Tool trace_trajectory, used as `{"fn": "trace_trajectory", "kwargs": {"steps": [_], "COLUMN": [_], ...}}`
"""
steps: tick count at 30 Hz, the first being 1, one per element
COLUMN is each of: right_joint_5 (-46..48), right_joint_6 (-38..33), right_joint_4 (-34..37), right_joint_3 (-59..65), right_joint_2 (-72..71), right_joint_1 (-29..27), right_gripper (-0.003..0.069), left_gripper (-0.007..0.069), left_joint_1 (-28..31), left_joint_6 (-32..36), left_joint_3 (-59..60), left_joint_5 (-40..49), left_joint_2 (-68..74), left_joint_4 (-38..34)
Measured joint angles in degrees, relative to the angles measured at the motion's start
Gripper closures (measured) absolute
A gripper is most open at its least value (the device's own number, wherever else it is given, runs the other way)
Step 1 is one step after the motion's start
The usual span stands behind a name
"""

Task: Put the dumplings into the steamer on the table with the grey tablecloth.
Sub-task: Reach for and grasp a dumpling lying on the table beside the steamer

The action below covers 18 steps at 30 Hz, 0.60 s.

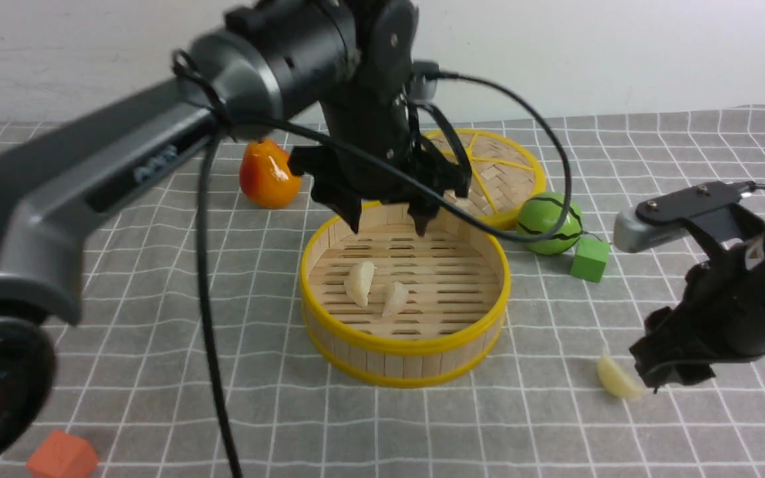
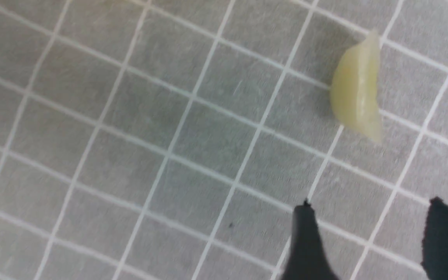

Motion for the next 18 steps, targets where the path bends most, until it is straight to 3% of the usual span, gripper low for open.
{"fn": "trace_trajectory", "kwargs": {"steps": [5, 10, 11, 15, 18], "right_joint_5": [-7.7, -13.6, -16.0, -18.2, -17.8], "right_joint_6": [0.0, 0.0, 0.0, 0.0, 0.1], "right_joint_4": [-2.4, -3.5, -3.5, -3.5, -3.6], "right_joint_3": [-0.2, -0.2, -0.2, -0.3, -0.4], "right_joint_2": [7.7, 13.9, 16.0, 18.5, 18.9], "right_joint_1": [-0.1, -0.1, -0.1, 0.5, 0.6], "right_gripper": [0.0060, 0.0059, 0.0092, 0.0204, 0.0335], "left_gripper": [0.0190, 0.0354, 0.0432, 0.0558, 0.0620], "left_joint_1": [0.0, 0.0, 0.0, 0.0, 0.0], "left_joint_6": [1.1, 1.1, 1.1, 0.9, -0.3], "left_joint_3": [0.0, 2.8, 5.6, 15.2, 23.1], "left_joint_5": [0.9, 0.9, 0.9, 0.9, 0.9], "left_joint_2": [-10.5, -20.6, -24.5, -32.5, -38.2], "left_joint_4": [0.7, 1.2, 1.3, 1.3, 1.3]}}
